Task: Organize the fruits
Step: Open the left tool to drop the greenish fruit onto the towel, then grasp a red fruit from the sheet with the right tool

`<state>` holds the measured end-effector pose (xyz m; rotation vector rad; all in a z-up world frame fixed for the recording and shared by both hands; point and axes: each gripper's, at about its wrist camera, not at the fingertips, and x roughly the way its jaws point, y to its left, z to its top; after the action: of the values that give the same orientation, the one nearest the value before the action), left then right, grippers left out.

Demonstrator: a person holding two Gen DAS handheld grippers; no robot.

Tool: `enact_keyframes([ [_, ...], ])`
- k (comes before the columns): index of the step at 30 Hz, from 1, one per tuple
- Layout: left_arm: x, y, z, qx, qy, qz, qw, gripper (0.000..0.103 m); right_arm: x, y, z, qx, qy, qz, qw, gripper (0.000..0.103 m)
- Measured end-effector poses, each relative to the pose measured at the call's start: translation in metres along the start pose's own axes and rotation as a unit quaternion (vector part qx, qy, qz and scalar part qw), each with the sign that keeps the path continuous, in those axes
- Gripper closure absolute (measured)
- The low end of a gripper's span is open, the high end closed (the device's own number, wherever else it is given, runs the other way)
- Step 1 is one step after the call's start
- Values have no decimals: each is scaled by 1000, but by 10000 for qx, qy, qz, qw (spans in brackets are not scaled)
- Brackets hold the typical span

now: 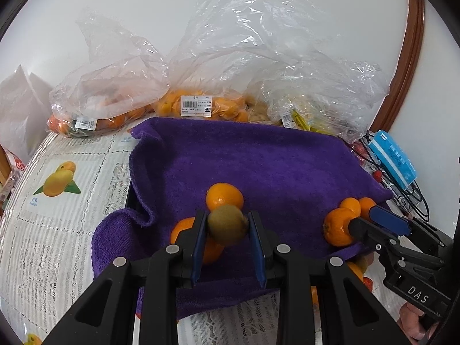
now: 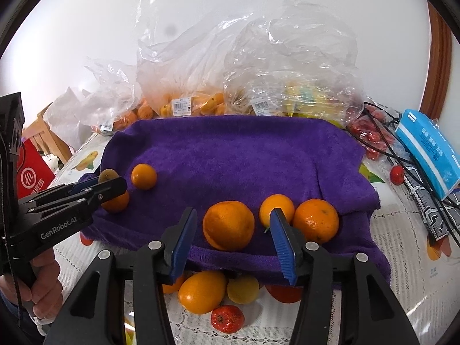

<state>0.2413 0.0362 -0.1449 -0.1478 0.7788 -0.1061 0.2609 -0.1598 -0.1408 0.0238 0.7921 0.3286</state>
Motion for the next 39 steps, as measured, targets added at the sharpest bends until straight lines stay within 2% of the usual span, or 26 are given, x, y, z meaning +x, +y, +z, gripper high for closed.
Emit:
enact_keyframes([
  [3,-1,-2,-1,73,2,54,10000,66,-4,-2,0,93,-75,56,9999,48],
  [10,-3,1,1,28,-33,109,9999,58,-9,-10,2,245,-176,-13,9995,48],
  [12,-5,3,2,-20,-40,103,9999,58,-9,-13,3,296,-206,-83,9993,48],
  [22,-23,13,9,-243,-197,120,9994,58,-22,-18,-3,371,-151,122,9991,48],
  [29,-35,9,5,-202,-248,69,9995,57,-43,-15,-25,411,-170,125,9989,58],
  [35,-44,8,-1,-143,-302,81,9994,57,-42,-4,-54,364,223,205,9989,70],
  [39,-47,14,-2,-260,-286,42,9992,57,-36,1,-70,308,440,119,9985,71],
])
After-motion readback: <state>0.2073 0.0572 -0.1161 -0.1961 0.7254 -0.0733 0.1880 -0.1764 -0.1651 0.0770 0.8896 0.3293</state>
